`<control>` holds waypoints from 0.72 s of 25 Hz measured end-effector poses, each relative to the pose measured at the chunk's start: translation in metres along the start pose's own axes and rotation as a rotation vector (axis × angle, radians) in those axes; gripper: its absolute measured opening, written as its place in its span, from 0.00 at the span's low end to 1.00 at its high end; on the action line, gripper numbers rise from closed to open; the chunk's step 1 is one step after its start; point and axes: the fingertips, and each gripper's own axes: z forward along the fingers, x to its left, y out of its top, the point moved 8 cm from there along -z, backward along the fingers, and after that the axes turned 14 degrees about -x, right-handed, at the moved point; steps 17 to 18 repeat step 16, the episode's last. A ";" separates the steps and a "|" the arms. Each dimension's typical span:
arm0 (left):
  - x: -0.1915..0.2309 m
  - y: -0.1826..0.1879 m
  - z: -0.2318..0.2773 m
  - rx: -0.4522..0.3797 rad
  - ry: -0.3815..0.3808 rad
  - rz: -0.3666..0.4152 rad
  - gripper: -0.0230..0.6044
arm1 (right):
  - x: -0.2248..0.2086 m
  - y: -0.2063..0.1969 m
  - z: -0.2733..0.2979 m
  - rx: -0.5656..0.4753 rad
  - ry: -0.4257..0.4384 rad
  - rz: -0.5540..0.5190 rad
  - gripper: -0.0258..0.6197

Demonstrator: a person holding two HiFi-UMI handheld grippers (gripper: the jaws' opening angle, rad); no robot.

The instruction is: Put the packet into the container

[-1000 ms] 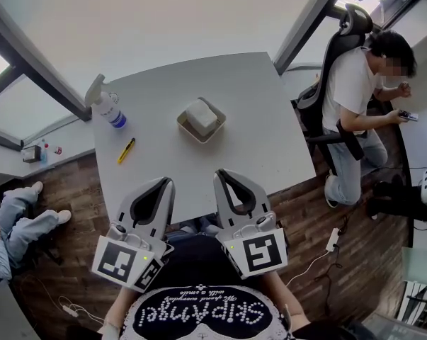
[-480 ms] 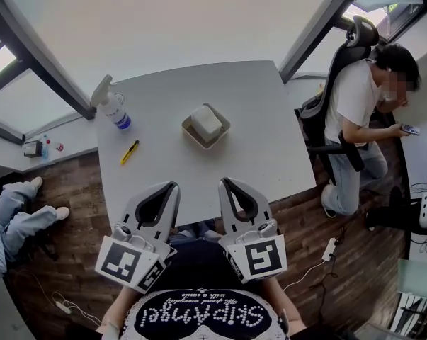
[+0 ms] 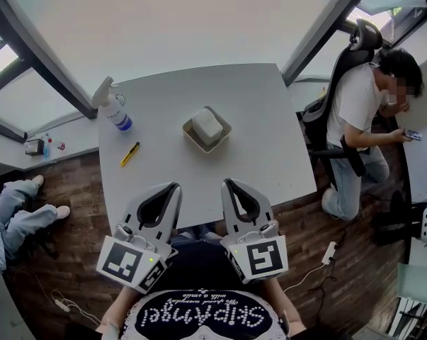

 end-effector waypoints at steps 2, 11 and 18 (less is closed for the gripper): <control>-0.001 -0.001 0.001 0.001 -0.001 0.001 0.05 | -0.002 -0.001 0.000 0.001 0.004 0.008 0.06; -0.001 -0.002 0.007 0.006 0.001 0.003 0.05 | -0.006 -0.002 0.004 0.003 0.016 0.009 0.06; 0.000 -0.001 0.009 0.008 0.003 0.001 0.05 | -0.008 -0.001 0.005 0.007 0.014 0.008 0.06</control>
